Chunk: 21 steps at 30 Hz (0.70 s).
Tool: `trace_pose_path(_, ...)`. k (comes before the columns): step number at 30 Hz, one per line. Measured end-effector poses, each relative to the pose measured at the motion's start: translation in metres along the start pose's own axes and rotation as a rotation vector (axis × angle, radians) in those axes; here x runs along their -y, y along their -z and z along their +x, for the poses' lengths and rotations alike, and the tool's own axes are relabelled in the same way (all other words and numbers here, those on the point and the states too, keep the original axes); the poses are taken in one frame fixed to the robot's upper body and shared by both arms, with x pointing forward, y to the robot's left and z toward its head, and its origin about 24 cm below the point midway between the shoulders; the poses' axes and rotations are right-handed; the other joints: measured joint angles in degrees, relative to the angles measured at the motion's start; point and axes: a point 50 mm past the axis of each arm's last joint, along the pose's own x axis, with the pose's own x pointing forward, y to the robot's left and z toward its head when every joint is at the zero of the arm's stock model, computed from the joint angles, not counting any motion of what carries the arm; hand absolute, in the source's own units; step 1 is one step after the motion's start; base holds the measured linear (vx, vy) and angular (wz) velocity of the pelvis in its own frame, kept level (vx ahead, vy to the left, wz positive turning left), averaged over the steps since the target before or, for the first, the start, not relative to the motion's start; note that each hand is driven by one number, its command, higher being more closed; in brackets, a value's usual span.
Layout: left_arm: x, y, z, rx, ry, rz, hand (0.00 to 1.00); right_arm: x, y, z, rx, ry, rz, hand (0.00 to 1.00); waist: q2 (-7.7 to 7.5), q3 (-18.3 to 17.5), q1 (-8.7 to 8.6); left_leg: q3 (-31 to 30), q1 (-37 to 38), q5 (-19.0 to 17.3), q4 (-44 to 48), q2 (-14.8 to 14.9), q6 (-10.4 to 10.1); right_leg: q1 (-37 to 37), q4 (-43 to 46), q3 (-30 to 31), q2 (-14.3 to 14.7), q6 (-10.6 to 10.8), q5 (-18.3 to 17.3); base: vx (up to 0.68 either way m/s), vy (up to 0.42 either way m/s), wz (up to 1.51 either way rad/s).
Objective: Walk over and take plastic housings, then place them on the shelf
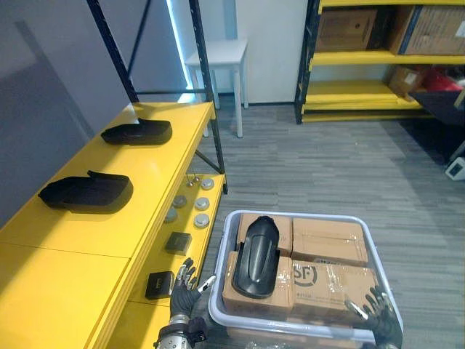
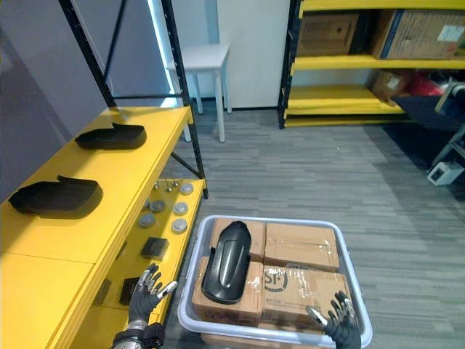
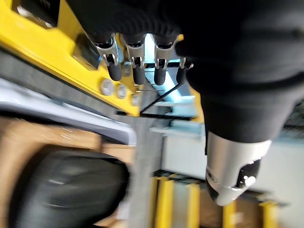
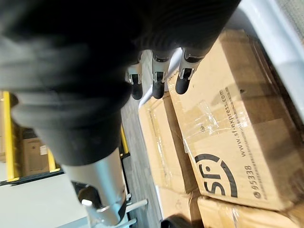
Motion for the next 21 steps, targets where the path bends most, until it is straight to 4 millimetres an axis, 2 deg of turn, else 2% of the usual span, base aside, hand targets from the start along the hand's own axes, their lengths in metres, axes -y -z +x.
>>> trace_pose_path(2,-0.001,0.011,0.002,-0.059,0.008,0.034,0.0,-0.004,-0.016,0.023,0.043,0.069,0.002,0.0,0.25,2.05,1.23,-0.24,0.04,2.03,-2.95,-1.44,1.21,0.46,-2.69,-0.91,-1.46,1.42,1.62,-0.01,0.124,0.18)
trace_pose_path(5,-0.003,0.02,0.0,-0.099,0.032,0.068,0.0,-0.007,-0.028,0.042,0.061,0.165,0.017,0.0,0.37,3.82,2.34,-1.46,0.09,2.2,-2.77,-2.04,1.44,2.91,-5.39,-2.44,-2.17,2.09,2.96,0.03,0.091,0.28)
trace_pose_path(6,-0.003,0.023,0.0,-0.111,0.039,0.077,0.0,-0.012,-0.038,0.054,0.073,0.197,0.019,0.0,0.39,5.15,3.33,-2.23,0.01,2.22,-2.45,-2.26,1.47,4.1,-6.79,-3.86,-2.48,2.21,3.6,0.0,0.06,0.3)
trace_pose_path(8,-0.003,0.024,0.0,-0.107,0.042,0.082,0.0,-0.021,-0.051,0.069,0.081,0.214,0.021,0.0,0.6,6.69,3.76,-3.22,-0.47,2.51,-2.44,-2.49,1.88,4.57,-7.83,-4.86,-2.66,2.31,4.31,-0.05,0.049,0.26)
trace_pose_path(9,-0.002,0.028,-0.001,-0.116,0.043,0.084,0.0,-0.03,-0.069,0.083,0.096,0.222,0.022,0.0,1.07,7.83,4.88,-3.39,-1.27,2.79,-2.4,-2.53,2.1,4.35,-8.91,-5.03,-2.65,2.4,5.12,-0.07,0.047,0.13)
trace_pose_path(11,-0.001,0.034,-0.002,-0.137,0.05,0.081,0.0,-0.035,-0.09,0.096,0.121,0.229,0.011,0.0,2.16,8.92,6.1,-4.23,-2.44,3.16,-2.39,-2.82,2.35,4.01,-9.7,-5.82,-2.82,2.54,5.79,-0.07,0.044,0.18)
trace_pose_path(14,-0.004,0.047,-0.007,-0.188,0.043,0.089,0.0,-0.045,-0.115,0.108,0.14,0.216,-0.025,0.0,3.41,10.17,7.06,-5.83,-3.85,3.88,-2.56,-3.42,2.66,3.25,-9.64,-7.47,-3.25,2.6,5.85,-0.03,0.025,0.29)
trace_pose_path(17,-0.004,0.055,-0.01,-0.206,0.049,0.092,0.0,-0.059,-0.129,0.114,0.145,0.183,-0.094,0.0,3.8,11.16,8.11,-6.37,-4.9,4.24,-2.6,-3.68,2.82,2.34,-9.34,-8.0,-3.46,2.6,5.85,-0.02,0.011,0.13)
trace_pose_path(21,0.0,0.054,-0.01,-0.182,0.062,0.07,0.0,-0.065,-0.135,0.117,0.126,0.154,-0.166,0.0,4.34,11.61,9.02,-7.16,-6.42,4.4,-2.18,-4.06,2.96,1.13,-8.66,-8.88,-3.84,2.61,5.83,0.0,0.013,0.11)
